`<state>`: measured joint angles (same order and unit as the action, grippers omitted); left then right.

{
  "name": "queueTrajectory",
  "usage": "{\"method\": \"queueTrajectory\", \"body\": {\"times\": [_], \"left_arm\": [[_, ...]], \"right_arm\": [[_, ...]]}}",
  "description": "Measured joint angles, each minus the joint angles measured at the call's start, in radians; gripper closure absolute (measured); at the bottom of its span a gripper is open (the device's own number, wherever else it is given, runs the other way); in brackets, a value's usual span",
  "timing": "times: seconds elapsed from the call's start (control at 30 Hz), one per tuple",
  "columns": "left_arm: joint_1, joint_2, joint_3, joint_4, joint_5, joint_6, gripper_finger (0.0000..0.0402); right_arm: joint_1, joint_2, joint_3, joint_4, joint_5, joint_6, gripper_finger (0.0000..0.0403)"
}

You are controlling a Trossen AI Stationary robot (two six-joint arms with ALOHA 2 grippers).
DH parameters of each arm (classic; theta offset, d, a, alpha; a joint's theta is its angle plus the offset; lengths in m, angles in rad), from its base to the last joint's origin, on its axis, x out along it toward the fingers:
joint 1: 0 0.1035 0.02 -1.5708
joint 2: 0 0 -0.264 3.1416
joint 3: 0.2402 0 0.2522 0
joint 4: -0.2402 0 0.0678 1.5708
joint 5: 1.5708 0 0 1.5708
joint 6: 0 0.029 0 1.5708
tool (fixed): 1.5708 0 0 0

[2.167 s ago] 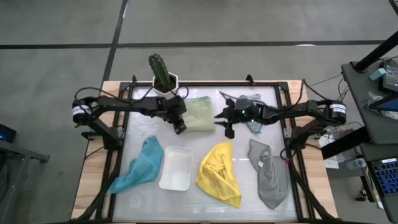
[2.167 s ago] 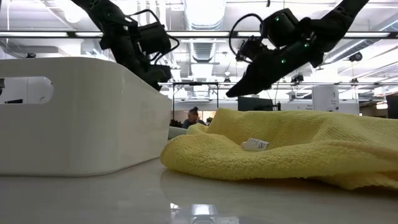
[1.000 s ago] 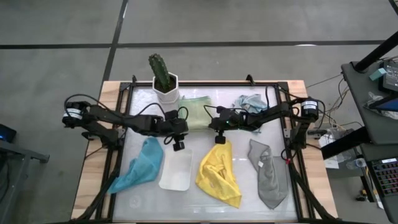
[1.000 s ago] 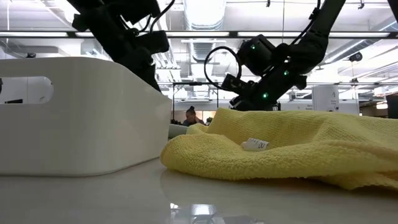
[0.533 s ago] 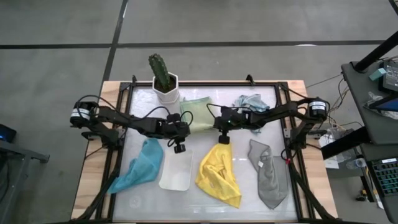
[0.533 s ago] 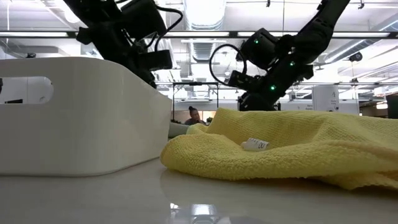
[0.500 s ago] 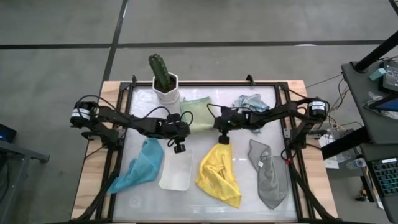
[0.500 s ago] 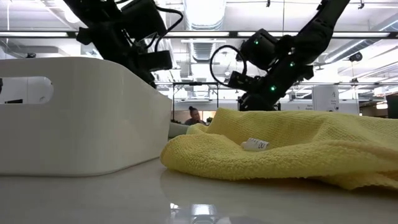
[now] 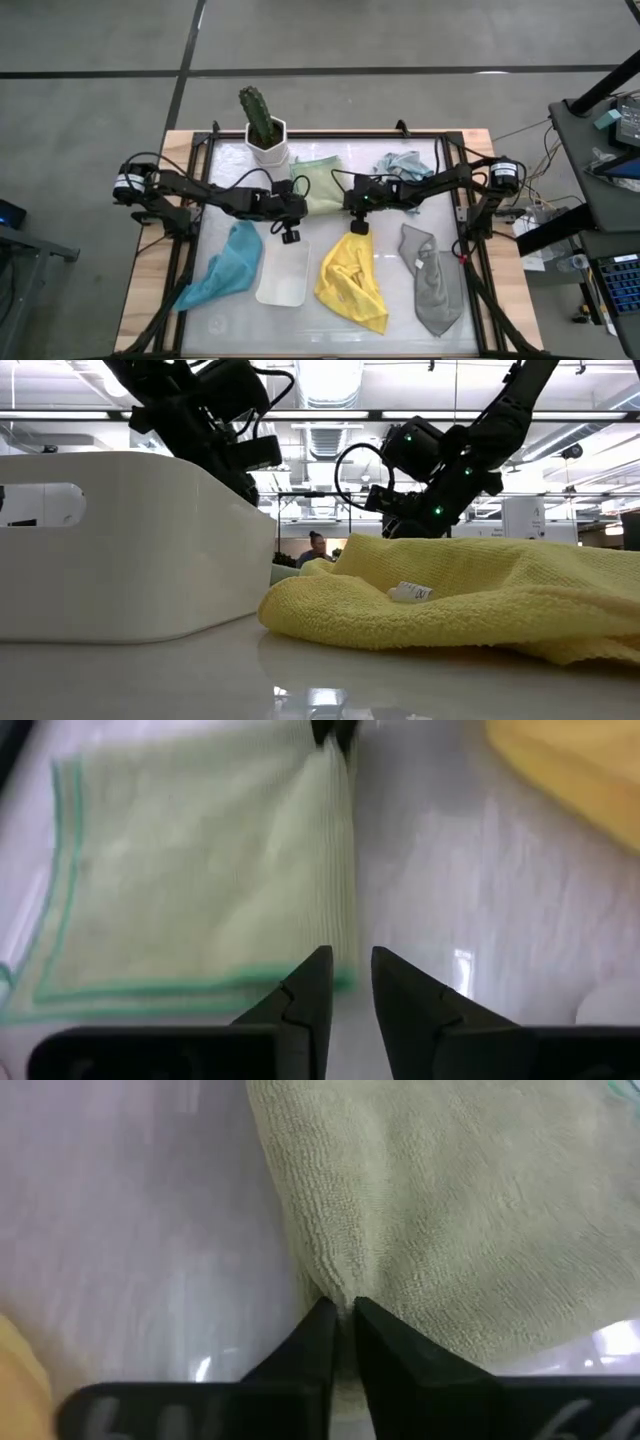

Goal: Fold microfiber towels
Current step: Fold the green microfiber towel

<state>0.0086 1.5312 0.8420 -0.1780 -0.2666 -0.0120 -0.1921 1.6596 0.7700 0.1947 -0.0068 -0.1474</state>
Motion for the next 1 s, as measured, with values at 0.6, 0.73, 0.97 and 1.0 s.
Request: {"method": "queueTrajectory", "body": {"times": [0.6,0.73,0.97,1.0], "left_arm": [[0.058,-0.114,-0.039,-0.005,-0.043,0.121,0.0344],[0.087,-0.179,-0.047,-0.007,-0.037,0.171,0.0343],[0.165,-0.241,-0.063,-0.016,-0.025,0.257,0.0343],[0.177,-0.244,-0.064,-0.023,-0.023,0.265,0.0343]], "right_arm": [[-0.075,-0.048,0.260,-0.323,-0.003,-0.151,0.0247],[-0.151,-0.040,0.307,-0.323,-0.002,-0.230,0.0241],[-0.332,0.037,0.392,-0.283,-0.229,-0.265,0.0248],[-0.350,0.058,0.403,-0.276,-0.263,-0.262,0.0250]]}}
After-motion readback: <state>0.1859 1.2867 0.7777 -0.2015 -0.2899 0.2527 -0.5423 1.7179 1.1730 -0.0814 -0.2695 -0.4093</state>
